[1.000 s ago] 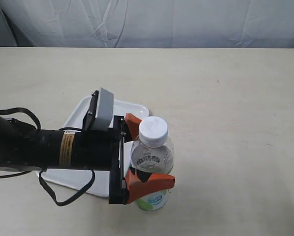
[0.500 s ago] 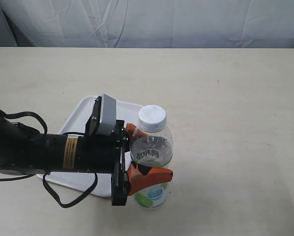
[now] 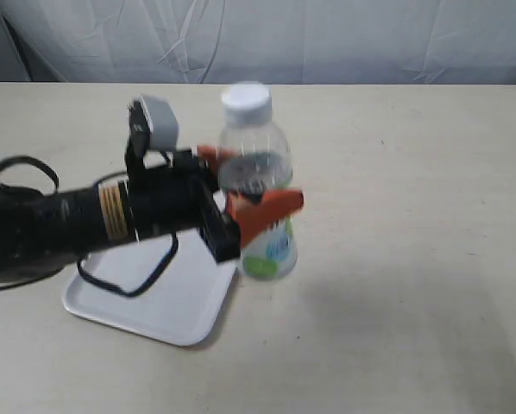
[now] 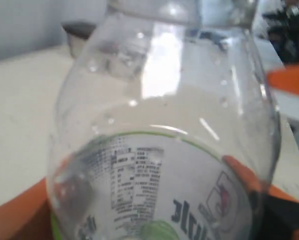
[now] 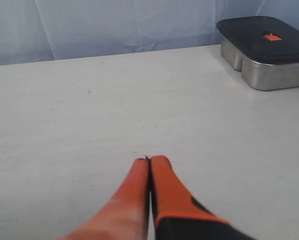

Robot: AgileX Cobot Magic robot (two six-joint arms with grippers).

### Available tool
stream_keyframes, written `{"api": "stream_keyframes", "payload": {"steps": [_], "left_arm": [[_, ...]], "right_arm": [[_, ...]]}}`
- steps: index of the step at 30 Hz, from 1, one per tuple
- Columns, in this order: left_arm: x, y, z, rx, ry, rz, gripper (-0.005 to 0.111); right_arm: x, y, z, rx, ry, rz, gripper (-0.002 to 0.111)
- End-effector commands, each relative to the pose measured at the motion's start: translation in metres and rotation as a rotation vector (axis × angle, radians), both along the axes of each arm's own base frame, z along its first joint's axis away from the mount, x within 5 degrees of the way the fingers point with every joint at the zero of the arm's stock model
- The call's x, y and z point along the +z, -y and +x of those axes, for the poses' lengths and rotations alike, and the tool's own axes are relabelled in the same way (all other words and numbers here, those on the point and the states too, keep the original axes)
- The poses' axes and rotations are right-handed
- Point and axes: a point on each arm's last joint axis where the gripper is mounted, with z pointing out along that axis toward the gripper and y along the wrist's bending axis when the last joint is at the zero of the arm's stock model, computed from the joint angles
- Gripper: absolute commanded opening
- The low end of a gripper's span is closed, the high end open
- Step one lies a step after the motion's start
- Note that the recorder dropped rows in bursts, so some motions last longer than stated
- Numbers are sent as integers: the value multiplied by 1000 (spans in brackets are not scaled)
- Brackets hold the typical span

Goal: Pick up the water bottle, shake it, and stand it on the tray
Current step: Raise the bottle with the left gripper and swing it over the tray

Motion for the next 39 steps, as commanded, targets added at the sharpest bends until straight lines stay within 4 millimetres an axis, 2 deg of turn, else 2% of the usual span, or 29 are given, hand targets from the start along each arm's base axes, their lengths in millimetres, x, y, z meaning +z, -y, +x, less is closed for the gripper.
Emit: {"api": "stream_keyframes", "payload": {"steps": [1, 3, 5, 7, 10, 12, 14, 16, 18, 19, 20, 21, 24, 25, 26, 27, 28, 29, 31, 32, 33, 34, 35, 36, 37, 39], "left_arm": [[94, -4, 10, 116, 220, -184, 0], [120, -5, 11, 145, 308, -14, 0], [122, -11, 13, 203, 305, 165, 0], [97, -20, 20, 305, 143, 280, 0], [50, -19, 14, 269, -22, 310, 0], [47, -12, 3, 144, 4, 210, 0], [72, -9, -1, 102, 72, 73, 0], [113, -12, 2, 163, 148, -23, 0], [145, -16, 0, 196, 227, -51, 0], [153, -18, 1, 216, 249, -32, 0], [152, -18, 1, 228, 236, -10, 0], [142, -18, 4, 238, 194, 33, 0], [81, -16, 12, 247, -38, 195, 0], [66, -15, 12, 239, -88, 217, 0], [62, -14, 11, 222, -96, 219, 0], [65, -13, 9, 196, -80, 195, 0], [79, -11, 7, 170, -40, 142, 0], [116, -10, 5, 155, 62, 50, 0], [159, -14, 1, 175, 183, -1, 0], [172, -16, 1, 195, 221, 0, 0], [174, -20, 3, 245, 238, 63, 0], [164, -20, 6, 264, 215, 109, 0], [126, -19, 14, 285, 98, 215, 0], [108, -19, 15, 284, 45, 249, 0], [74, -18, 15, 266, -49, 311, 0], [61, -17, 10, 219, -83, 304, 0]], "right_arm": [[0, 1, 0, -6, 16, -5, 3], [0, 1, 0, -6, 16, -5, 3], [0, 1, 0, -6, 16, -5, 3], [0, 1, 0, -6, 16, -5, 3], [0, 1, 0, -6, 16, -5, 3], [0, 1, 0, -6, 16, -5, 3], [0, 1, 0, -6, 16, -5, 3], [0, 1, 0, -6, 16, -5, 3], [0, 1, 0, -6, 16, -5, 3], [0, 1, 0, -6, 16, -5, 3], [0, 1, 0, -6, 16, -5, 3], [0, 1, 0, -6, 16, -5, 3], [0, 1, 0, -6, 16, -5, 3], [0, 1, 0, -6, 16, -5, 3], [0, 1, 0, -6, 16, -5, 3], [0, 1, 0, -6, 16, -5, 3], [0, 1, 0, -6, 16, -5, 3], [0, 1, 0, -6, 16, -5, 3], [0, 1, 0, -6, 16, -5, 3], [0, 1, 0, -6, 16, -5, 3], [0, 1, 0, -6, 16, -5, 3], [0, 1, 0, -6, 16, -5, 3], [0, 1, 0, -6, 16, -5, 3], [0, 1, 0, -6, 16, -5, 3], [0, 1, 0, -6, 16, -5, 3], [0, 1, 0, -6, 16, -5, 3]]}}
